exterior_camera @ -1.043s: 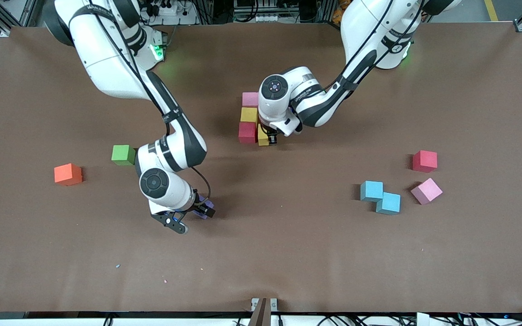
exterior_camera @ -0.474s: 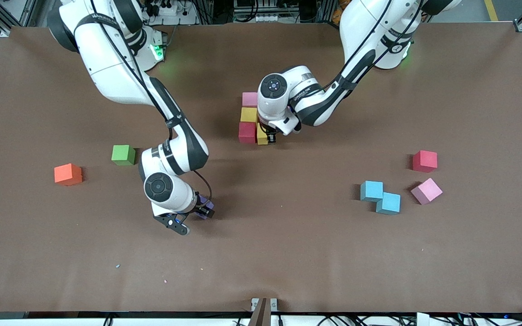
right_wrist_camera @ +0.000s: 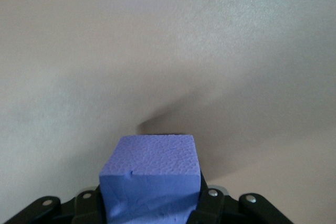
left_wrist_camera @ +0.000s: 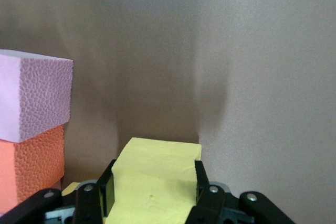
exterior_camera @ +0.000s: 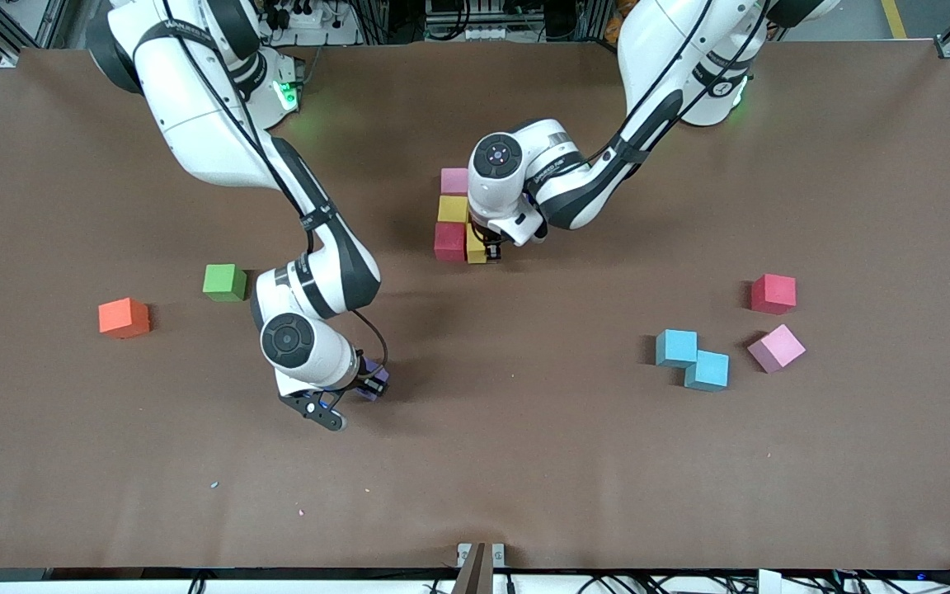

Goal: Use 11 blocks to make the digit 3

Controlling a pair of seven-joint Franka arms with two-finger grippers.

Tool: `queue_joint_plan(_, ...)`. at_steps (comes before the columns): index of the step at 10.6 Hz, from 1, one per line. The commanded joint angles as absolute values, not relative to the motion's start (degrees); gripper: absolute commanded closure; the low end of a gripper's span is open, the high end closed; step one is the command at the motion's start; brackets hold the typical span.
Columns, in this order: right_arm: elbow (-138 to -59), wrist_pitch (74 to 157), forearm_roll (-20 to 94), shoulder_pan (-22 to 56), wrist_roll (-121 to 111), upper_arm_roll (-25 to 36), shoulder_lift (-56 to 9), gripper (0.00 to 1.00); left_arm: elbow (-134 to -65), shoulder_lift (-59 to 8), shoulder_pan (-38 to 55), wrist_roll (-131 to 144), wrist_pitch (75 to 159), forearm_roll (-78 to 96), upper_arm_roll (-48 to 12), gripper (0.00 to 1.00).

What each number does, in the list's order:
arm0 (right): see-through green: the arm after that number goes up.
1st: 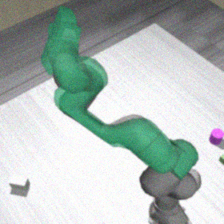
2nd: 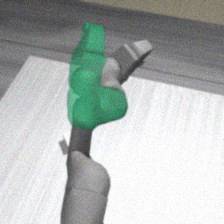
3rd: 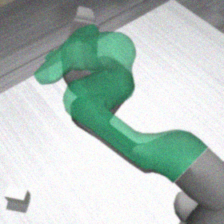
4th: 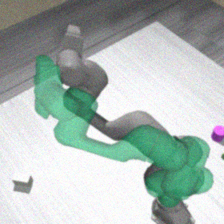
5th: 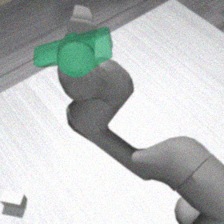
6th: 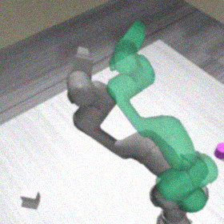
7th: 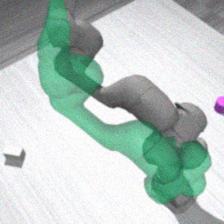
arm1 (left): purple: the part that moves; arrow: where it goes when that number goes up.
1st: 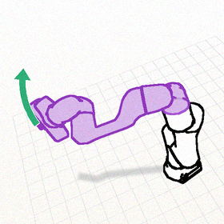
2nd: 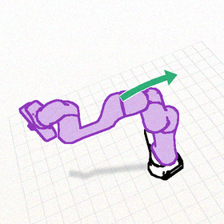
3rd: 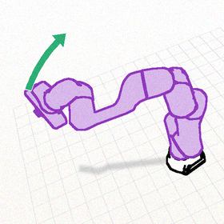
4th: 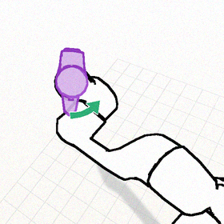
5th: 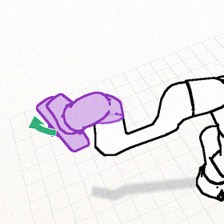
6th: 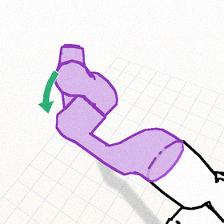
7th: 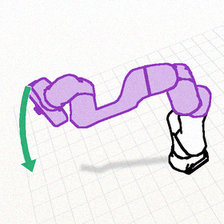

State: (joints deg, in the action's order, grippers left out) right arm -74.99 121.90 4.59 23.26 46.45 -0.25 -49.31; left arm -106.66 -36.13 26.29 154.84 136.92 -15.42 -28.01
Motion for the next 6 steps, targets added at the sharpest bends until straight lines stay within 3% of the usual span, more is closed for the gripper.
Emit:
queue_joint_plan(1, -75.15, 116.82, 4.83, 22.76, 39.23, -0.70, -46.41, 1.00, -106.61, -35.95, 26.81, 156.36, 137.20, -15.73, -27.86, 1.00)
queue_joint_plan(6, -75.85, 113.64, 4.83, 23.55, 30.44, -2.28, -44.65, 0.99, -106.26, -36.47, 27.25, 156.36, 137.20, -15.47, -27.86, 1.00)
